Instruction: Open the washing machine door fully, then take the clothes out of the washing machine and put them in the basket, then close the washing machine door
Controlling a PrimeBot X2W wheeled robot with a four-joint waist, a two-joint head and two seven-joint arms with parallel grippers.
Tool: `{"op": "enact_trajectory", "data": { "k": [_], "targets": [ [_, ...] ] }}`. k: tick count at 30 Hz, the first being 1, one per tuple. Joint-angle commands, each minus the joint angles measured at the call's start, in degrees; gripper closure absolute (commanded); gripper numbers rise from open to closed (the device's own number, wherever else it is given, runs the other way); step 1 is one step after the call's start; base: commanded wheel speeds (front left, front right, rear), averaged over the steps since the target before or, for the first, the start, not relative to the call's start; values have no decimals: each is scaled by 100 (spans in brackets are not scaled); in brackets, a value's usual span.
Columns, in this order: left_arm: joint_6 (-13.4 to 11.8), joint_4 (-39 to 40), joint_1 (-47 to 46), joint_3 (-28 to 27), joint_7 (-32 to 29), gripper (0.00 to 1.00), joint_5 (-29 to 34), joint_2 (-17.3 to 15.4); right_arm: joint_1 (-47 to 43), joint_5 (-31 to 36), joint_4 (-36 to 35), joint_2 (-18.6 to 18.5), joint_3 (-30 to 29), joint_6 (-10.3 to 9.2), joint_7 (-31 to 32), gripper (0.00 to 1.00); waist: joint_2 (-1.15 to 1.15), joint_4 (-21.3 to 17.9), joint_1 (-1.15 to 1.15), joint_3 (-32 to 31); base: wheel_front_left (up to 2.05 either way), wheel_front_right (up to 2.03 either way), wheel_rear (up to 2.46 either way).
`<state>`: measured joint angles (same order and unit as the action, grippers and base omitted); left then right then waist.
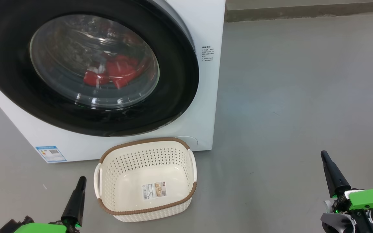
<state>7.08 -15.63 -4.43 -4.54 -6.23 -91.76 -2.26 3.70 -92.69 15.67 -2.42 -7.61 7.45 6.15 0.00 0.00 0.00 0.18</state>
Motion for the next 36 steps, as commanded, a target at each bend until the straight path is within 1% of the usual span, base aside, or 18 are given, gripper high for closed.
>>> {"op": "enact_trajectory", "data": {
  "k": [1, 25, 26, 29, 31, 35, 36],
  "targets": [
    [41, 159, -176, -198, -25, 100, -40, -62, 249, 57, -165, -47, 104, 3, 38, 100, 0, 0, 0, 0, 0, 0, 0],
    [41, 159, -176, -197, -25, 100, -41, -62, 249, 57, -165, -46, 103, 3, 38, 100, 0, 0, 0, 0, 0, 0, 0],
    [0, -24, 3, 5, 3, 0, 1, 1, -4, -1, 23, 3, 4, 0, -2, 0, 0, 0, 0, 0, 0, 0, 0],
    [-2, -190, 86, 30, 9, 0, 3, 36, -110, -2, 194, 67, 28, 0, -9, 0, 0, 0, 0, 1, 0, 0, 0],
    [-1, -158, 92, 32, 42, 0, 12, 34, -114, -3, 173, 65, 53, 0, -25, 0, 0, 2, 1, 3, 0, 0, 0],
    [0, -102, 109, 46, 110, 0, 47, 31, -126, 19, 140, 58, 108, 0, -71, 0, 0, 8, 13, -9, 0, 0, 0],
    [0, -90, 116, 50, 128, 0, 62, 29, -129, 32, 135, 53, 122, 0, -87, 0, 0, 9, 12, -11, 0, 0, 0]
  ]
}}
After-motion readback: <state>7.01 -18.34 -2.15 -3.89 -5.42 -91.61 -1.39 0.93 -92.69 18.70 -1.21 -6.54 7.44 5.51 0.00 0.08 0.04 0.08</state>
